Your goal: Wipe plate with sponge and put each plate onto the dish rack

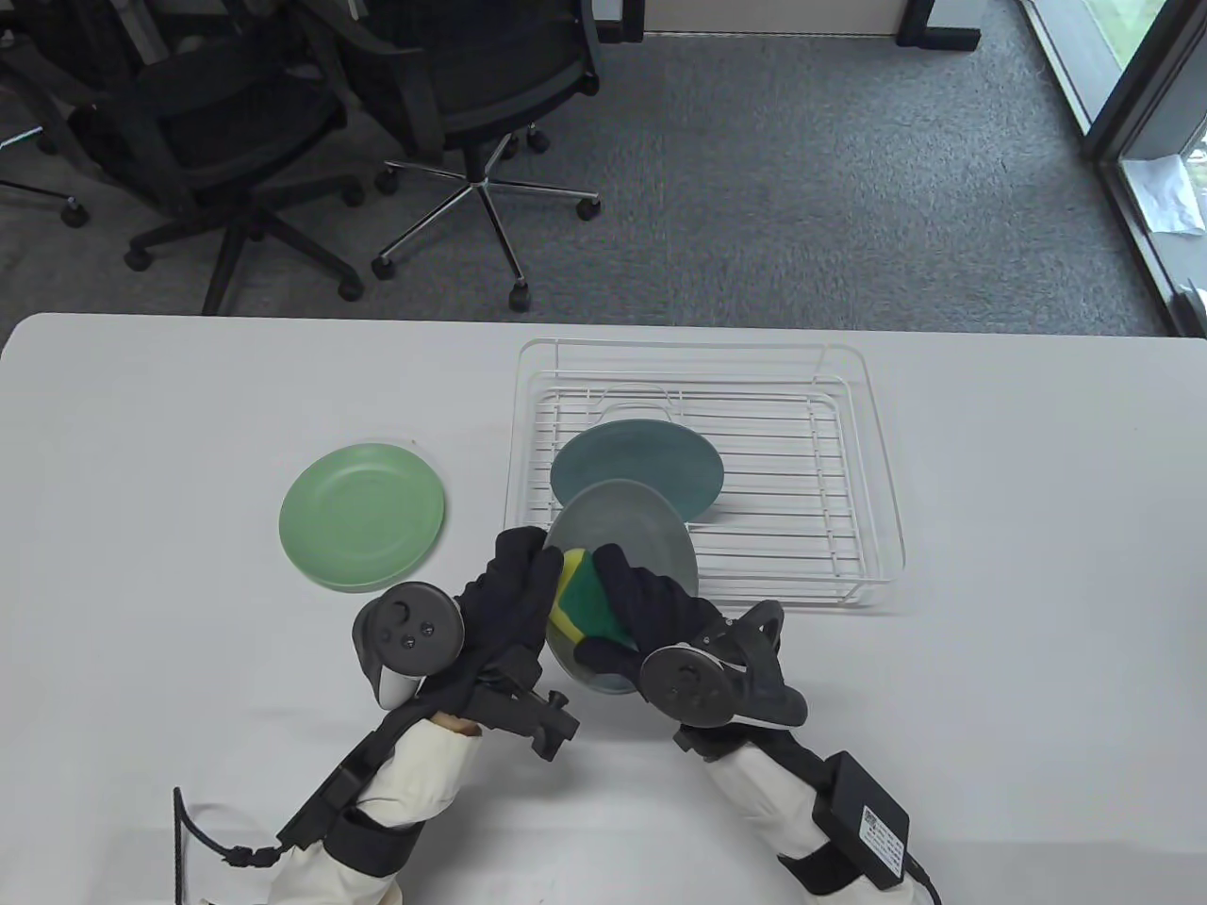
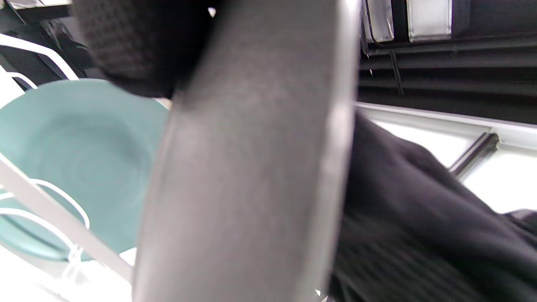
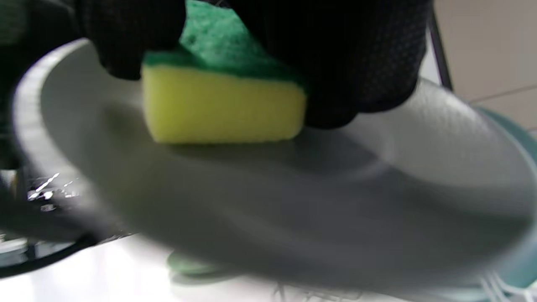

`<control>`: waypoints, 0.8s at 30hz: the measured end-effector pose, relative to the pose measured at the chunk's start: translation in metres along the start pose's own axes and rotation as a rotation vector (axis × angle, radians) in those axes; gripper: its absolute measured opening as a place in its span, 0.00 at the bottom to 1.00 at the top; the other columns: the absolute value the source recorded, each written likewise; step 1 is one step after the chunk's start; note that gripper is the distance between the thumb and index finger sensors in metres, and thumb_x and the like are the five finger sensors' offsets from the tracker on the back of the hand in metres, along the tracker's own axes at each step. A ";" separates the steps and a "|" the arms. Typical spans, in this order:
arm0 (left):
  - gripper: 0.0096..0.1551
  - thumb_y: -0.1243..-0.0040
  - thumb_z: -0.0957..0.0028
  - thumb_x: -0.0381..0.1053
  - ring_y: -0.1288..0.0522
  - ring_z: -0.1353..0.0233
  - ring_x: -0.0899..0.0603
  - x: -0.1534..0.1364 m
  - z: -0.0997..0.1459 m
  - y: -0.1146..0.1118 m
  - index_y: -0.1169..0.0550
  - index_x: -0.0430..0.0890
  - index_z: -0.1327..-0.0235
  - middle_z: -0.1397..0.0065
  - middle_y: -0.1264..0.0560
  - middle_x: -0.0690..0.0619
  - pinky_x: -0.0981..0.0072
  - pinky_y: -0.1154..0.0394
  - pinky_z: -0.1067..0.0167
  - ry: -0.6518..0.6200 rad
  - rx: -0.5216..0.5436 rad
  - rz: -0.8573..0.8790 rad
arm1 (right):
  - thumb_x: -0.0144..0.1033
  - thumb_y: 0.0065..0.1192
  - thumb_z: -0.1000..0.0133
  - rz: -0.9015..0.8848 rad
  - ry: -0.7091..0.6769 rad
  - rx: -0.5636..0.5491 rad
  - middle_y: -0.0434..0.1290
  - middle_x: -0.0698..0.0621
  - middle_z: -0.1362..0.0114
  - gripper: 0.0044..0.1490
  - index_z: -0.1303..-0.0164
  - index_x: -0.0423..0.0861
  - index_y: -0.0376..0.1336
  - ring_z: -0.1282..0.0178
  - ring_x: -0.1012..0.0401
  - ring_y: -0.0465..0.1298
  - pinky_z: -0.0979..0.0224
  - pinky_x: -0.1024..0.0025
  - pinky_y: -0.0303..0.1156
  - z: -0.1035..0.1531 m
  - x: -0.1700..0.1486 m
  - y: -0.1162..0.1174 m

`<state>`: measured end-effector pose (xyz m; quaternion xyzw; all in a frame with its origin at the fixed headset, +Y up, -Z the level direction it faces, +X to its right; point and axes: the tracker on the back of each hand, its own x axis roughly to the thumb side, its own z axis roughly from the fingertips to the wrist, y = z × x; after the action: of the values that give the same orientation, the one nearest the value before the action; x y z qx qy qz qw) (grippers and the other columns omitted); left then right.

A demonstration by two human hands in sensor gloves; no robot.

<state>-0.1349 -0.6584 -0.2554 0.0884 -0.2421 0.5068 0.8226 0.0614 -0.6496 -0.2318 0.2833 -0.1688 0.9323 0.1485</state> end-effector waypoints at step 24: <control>0.35 0.61 0.33 0.45 0.16 0.53 0.35 -0.032 0.001 0.042 0.41 0.17 0.29 0.42 0.24 0.26 0.73 0.12 0.64 0.169 0.213 0.255 | 0.50 0.56 0.38 -0.388 0.360 -0.154 0.70 0.29 0.31 0.54 0.17 0.24 0.48 0.42 0.42 0.77 0.42 0.55 0.78 0.015 -0.089 -0.028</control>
<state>-0.1840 -0.6645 -0.2743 0.1007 -0.1264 0.6355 0.7550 0.1501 -0.6465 -0.2647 0.1280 -0.1524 0.9062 0.3732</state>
